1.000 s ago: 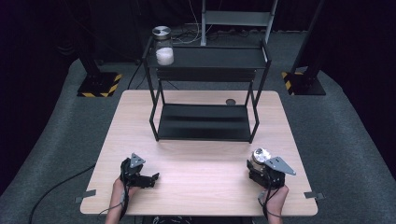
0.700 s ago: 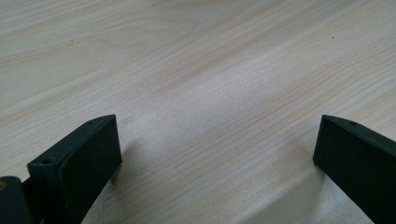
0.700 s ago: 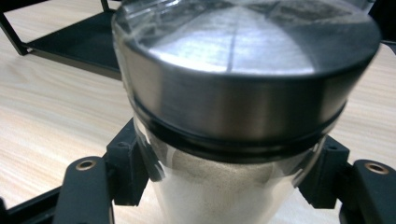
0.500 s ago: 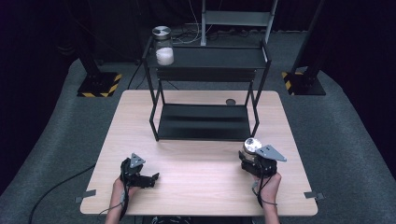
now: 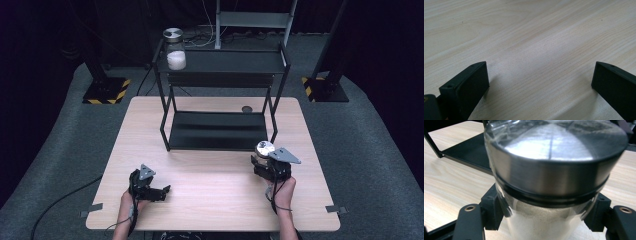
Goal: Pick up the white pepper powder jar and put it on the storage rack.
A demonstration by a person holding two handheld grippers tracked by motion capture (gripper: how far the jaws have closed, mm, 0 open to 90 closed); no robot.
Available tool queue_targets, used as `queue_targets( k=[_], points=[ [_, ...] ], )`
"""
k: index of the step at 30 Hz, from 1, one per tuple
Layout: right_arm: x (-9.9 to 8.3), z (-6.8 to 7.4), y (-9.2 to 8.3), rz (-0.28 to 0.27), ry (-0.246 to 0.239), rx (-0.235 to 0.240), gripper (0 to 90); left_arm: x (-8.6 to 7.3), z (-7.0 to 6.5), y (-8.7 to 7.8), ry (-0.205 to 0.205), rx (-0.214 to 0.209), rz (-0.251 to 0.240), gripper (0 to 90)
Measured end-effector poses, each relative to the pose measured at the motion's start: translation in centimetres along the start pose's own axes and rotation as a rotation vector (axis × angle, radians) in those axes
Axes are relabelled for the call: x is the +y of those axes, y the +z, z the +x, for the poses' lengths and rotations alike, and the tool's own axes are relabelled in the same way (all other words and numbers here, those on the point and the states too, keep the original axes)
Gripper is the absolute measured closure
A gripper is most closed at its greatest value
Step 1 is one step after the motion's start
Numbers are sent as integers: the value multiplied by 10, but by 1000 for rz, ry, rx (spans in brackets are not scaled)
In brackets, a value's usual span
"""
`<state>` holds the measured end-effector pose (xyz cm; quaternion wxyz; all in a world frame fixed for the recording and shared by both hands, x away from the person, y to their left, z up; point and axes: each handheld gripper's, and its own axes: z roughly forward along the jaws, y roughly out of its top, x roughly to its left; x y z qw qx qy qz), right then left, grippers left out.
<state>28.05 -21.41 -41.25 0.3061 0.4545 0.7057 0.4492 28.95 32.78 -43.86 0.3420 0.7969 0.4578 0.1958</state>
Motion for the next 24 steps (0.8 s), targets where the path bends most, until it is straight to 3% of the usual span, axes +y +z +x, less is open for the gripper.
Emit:
queue_targets(
  k=[24],
  points=[
    [26, -7, 23, -12, -20, -4, 302, 0, 1, 0, -1, -1, 1, 5]
  ],
)
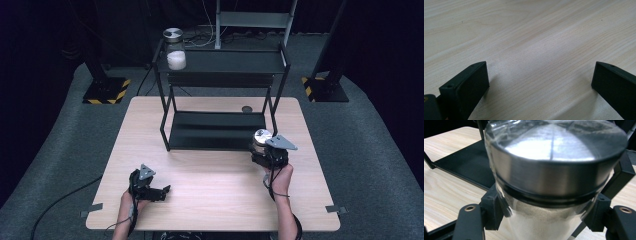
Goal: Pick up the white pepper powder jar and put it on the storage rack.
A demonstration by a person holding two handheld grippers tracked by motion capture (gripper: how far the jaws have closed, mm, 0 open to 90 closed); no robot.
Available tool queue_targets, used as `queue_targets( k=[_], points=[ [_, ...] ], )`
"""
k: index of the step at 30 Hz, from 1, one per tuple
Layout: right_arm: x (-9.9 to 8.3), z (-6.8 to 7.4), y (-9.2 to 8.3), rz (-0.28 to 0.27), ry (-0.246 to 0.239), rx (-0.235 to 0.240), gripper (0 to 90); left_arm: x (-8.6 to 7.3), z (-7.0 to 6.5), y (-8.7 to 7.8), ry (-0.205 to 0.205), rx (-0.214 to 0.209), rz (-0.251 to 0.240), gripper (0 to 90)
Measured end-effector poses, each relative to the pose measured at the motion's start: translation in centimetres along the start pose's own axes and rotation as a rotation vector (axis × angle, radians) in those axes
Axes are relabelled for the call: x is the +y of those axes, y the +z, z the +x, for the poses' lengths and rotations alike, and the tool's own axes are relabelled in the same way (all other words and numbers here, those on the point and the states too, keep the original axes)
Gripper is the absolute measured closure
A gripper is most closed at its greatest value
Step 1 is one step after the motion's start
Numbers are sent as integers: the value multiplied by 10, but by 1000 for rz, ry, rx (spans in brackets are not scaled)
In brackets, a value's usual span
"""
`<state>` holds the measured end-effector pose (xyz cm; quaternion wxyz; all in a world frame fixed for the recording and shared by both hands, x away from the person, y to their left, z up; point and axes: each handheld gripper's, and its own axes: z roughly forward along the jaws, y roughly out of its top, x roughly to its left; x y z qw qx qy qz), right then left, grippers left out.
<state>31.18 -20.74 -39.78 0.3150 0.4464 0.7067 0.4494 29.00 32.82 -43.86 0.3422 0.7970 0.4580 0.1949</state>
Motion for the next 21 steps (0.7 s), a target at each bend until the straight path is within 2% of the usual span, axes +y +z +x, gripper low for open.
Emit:
queue_targets(
  k=[10, 21],
  points=[
    [13, -1, 15, 13, -29, 2, 302, 0, 0, 0, 0, 0, 0, 5],
    [22, -7, 30, 21, -17, 17, 302, 0, 0, 0, 0, 0, 0, 5]
  ],
)
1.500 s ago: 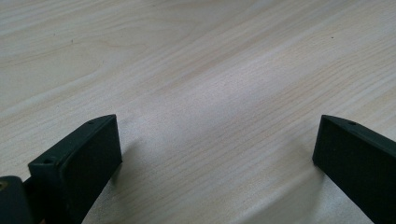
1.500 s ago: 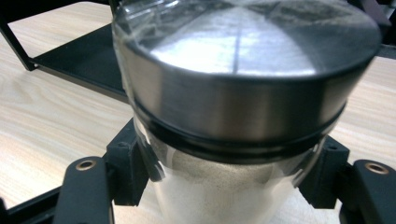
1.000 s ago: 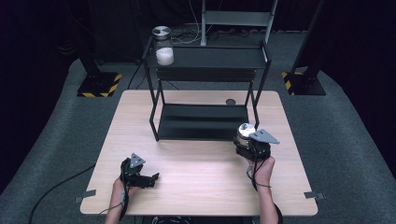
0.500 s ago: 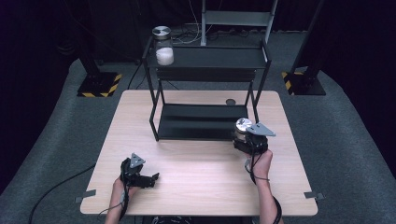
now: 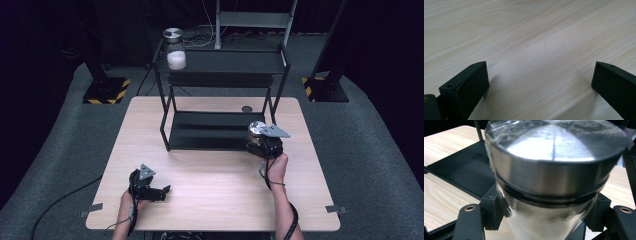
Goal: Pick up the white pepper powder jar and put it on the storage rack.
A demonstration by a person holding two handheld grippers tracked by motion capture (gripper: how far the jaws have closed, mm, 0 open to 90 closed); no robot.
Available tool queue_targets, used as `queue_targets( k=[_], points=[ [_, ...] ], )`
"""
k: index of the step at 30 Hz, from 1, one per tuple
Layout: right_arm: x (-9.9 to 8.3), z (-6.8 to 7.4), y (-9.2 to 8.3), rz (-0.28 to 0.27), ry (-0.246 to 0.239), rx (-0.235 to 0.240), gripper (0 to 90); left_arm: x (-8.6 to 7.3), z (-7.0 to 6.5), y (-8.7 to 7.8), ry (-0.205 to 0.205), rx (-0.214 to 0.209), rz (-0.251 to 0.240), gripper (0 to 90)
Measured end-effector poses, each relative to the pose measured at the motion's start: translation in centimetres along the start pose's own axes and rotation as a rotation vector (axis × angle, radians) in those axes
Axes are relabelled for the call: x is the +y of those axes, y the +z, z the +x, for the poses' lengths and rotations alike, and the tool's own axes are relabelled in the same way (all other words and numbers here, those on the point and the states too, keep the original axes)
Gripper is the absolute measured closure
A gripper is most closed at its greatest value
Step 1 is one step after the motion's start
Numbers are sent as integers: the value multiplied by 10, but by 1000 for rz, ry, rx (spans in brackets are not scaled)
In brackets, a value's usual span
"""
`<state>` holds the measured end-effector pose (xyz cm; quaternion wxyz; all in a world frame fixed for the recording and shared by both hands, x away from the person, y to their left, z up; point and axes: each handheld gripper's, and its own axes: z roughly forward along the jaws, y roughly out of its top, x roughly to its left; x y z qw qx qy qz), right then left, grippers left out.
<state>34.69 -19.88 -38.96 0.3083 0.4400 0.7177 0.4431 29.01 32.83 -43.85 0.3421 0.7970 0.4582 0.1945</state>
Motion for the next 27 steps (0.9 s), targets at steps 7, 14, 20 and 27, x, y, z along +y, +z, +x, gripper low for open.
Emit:
queue_targets(
  k=[7, 14, 20, 27],
  points=[
    [5, -4, 5, 9, 0, -6, 302, 0, 0, 0, -1, 0, 0, 5],
    [11, -6, 11, 6, 3, -6, 302, 0, 0, 0, 0, 0, 0, 5],
    [17, -5, 16, 12, -14, -11, 302, 0, 0, 0, 0, 0, 0, 6],
    [25, -7, 21, 16, -21, -14, 302, 0, 0, 0, 0, 0, 0, 5]
  ],
)
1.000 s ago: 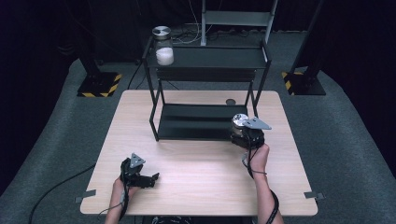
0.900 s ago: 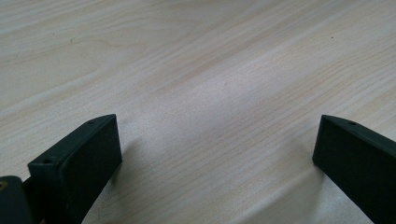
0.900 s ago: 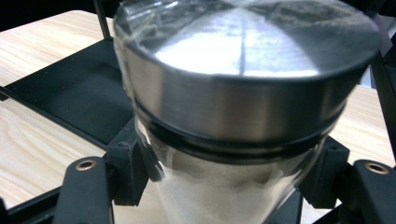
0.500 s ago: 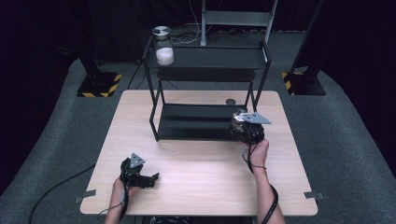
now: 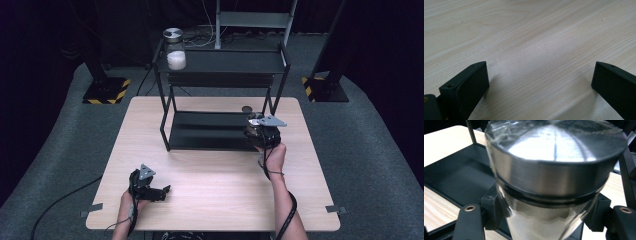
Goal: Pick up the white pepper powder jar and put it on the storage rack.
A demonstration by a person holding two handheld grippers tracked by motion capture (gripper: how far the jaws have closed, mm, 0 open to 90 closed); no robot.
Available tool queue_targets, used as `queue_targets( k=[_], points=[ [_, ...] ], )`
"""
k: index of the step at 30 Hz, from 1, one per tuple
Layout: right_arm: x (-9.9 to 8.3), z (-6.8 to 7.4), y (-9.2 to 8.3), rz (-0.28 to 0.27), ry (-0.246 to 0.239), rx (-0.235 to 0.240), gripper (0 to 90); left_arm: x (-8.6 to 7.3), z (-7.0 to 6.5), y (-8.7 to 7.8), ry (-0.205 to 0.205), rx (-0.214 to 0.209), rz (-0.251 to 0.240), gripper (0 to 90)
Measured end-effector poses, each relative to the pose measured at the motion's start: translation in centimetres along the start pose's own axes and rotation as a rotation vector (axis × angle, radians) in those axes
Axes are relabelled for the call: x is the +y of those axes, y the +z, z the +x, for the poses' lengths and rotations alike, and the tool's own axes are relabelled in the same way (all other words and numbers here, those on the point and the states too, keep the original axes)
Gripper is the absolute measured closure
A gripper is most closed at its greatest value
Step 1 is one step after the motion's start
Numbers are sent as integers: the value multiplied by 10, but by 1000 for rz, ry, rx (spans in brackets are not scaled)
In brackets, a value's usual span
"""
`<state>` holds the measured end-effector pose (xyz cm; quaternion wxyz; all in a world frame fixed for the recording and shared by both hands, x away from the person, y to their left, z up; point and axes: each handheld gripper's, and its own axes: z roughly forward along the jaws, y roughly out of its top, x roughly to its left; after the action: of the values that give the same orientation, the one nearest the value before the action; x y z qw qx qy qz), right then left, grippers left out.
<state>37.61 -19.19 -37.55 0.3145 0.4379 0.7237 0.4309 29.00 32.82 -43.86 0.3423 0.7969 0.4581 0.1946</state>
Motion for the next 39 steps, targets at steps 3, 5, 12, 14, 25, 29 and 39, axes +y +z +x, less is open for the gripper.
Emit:
queue_targets(
  k=[3, 5, 12, 14, 25, 29, 39],
  points=[
    [4, -1, 3, 0, -2, -4, 302, 0, 0, 0, 0, 0, 0, 6],
    [7, -1, 4, 1, -2, -8, 302, 0, 0, 0, 0, 0, 0, 6],
    [14, -2, 7, 1, -2, -9, 302, 0, 0, 0, 0, 0, -1, 6],
    [15, -2, 8, 1, -2, -11, 301, 0, 0, 0, 0, 0, -1, 6],
    [24, -4, 10, 1, -2, -23, 301, 0, 0, 0, 0, 0, -1, 6],
    [27, -5, 11, -2, -3, -27, 301, 0, 0, 0, 0, 0, -1, 6],
    [38, -8, 11, -13, 6, -27, 302, 0, 0, 0, -1, 0, 0, 6]
  ],
)
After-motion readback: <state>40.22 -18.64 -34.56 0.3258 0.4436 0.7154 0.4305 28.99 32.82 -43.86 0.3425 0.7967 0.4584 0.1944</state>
